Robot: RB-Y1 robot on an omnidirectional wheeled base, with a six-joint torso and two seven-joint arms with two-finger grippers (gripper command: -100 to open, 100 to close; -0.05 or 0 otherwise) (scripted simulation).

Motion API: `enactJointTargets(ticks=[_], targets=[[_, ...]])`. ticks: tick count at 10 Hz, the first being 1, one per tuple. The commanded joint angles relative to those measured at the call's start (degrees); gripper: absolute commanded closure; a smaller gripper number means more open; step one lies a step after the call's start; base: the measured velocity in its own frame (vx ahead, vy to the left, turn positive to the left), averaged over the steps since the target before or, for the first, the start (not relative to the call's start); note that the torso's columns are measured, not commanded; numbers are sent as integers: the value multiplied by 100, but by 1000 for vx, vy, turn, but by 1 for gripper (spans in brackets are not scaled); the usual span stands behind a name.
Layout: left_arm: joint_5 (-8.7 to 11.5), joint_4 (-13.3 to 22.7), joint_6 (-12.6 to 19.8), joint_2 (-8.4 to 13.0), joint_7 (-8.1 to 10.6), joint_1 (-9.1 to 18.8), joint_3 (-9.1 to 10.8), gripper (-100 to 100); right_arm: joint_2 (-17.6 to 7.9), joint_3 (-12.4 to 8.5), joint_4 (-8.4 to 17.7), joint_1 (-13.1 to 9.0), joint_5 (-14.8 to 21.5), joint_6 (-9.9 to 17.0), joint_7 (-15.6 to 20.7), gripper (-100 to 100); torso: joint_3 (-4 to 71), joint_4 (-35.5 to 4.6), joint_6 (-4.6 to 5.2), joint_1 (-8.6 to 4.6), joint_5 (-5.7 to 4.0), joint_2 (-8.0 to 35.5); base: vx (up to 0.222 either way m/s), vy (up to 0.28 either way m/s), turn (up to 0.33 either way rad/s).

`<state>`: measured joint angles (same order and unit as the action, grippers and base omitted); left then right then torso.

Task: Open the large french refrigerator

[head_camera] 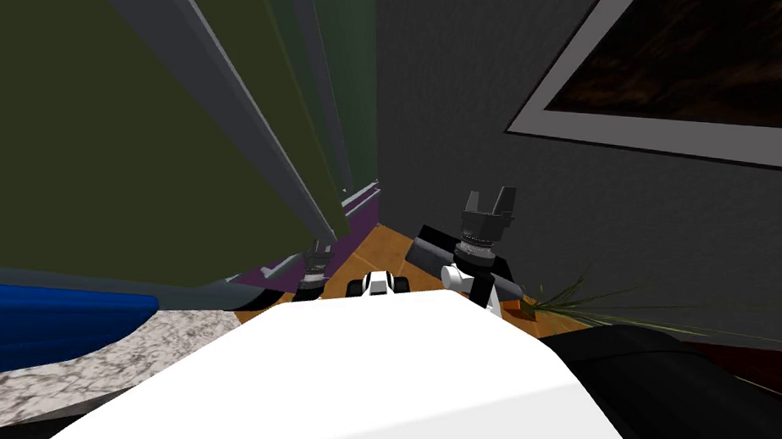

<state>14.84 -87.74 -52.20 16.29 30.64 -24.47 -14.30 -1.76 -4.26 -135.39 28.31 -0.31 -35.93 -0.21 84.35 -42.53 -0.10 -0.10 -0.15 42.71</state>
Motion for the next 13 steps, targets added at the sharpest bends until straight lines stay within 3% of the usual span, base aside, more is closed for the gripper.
enactJointTargets(ticks=[1,3,4,6,7,8,9,11,12,13], targets=[[-102,-13,-16,78,65,152,-253,100,0,0,0,1,0,0,0,0,12,-6,-2,-2,-6,-14,-229,130,-151],[-187,-23,10,119,95,254,-462,100,0,0,0,1,0,0,0,0,10,-3,14,-19,-3,-12,-247,116,-145],[-152,30,49,102,77,207,-391,100,0,0,0,1,0,0,0,0,8,-6,20,-27,-6,-9,-116,57,-50],[-321,556,134,-279,17,643,-639,100,0,0,-1,2,0,-1,0,0,41,23,21,9,9,-70,-151,194,-65],[-321,556,134,-281,17,737,-639,100,-1,-1,0,2,0,0,0,0,30,35,31,44,31,-56,-180,210,-136],[-400,809,165,-475,-16,977,-745,100,-1,-1,0,2,0,0,0,0,25,16,1,25,15,-42,-164,186,-64],[-400,809,165,-475,-16,1007,-745,100,-1,-1,0,2,0,0,0,0,18,12,-2,15,9,-30,-121,138,-34],[-556,1314,226,-859,-82,1420,-958,100,0,-1,0,2,0,-1,0,0,9,1,-1,22,9,-14,-180,221,-67],[-556,1314,226,-862,-82,1549,-958,100,-1,-2,0,2,0,0,0,0,4,11,7,47,22,-11,-172,207,-57],[-634,1512,257,-1056,-115,1729,-1065,100,-1,-1,0,2,0,0,0,0,16,20,8,14,17,-34,-181,210,-57]])
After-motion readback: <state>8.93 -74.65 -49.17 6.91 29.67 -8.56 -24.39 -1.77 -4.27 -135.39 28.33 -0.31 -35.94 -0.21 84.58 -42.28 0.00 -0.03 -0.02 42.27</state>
